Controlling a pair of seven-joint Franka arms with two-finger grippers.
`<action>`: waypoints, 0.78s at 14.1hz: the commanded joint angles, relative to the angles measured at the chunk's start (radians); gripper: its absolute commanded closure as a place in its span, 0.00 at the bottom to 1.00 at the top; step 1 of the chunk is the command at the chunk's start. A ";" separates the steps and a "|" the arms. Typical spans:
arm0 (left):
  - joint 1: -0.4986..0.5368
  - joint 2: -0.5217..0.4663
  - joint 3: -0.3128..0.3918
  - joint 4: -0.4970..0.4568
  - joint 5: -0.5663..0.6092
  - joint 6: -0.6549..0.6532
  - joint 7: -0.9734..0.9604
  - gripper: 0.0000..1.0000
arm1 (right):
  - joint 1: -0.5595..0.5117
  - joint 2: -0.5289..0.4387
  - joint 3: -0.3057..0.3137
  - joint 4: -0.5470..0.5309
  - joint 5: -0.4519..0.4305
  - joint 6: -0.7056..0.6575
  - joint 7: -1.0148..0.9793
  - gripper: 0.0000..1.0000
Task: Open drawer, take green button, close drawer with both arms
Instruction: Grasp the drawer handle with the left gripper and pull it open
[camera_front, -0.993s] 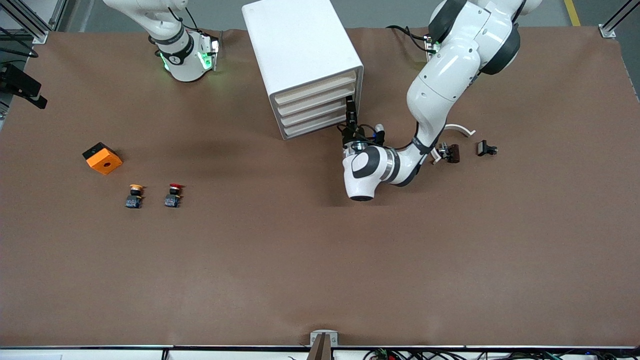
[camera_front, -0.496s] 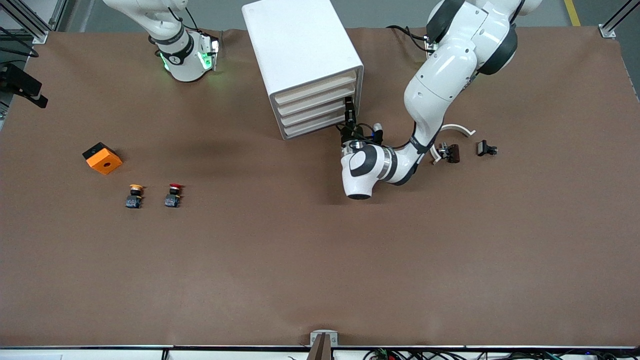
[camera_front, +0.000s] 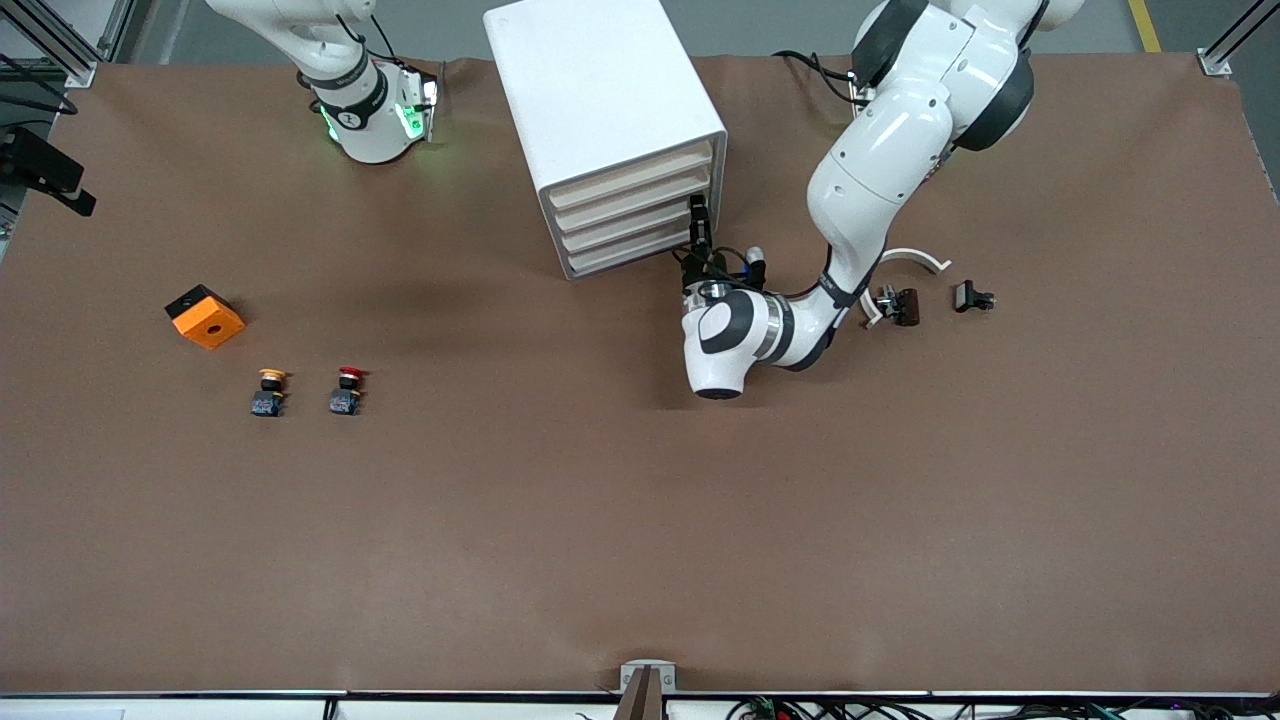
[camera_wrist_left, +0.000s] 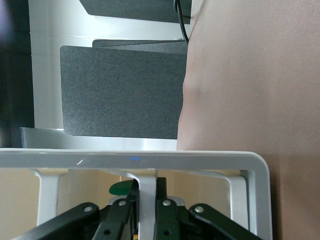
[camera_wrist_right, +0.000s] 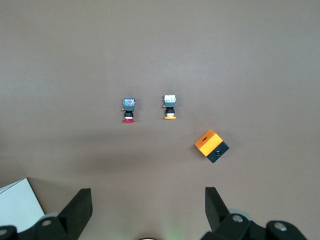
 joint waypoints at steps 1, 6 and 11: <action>-0.002 0.003 0.005 0.016 0.000 -0.027 -0.017 0.89 | 0.005 0.024 -0.001 0.019 -0.006 -0.010 0.007 0.00; 0.013 0.000 0.053 0.021 0.021 -0.027 -0.009 0.89 | 0.010 0.107 -0.001 0.034 -0.004 -0.006 0.002 0.00; 0.073 -0.002 0.053 0.035 0.031 -0.027 -0.008 0.89 | 0.017 0.136 0.000 0.069 -0.016 -0.006 -0.012 0.00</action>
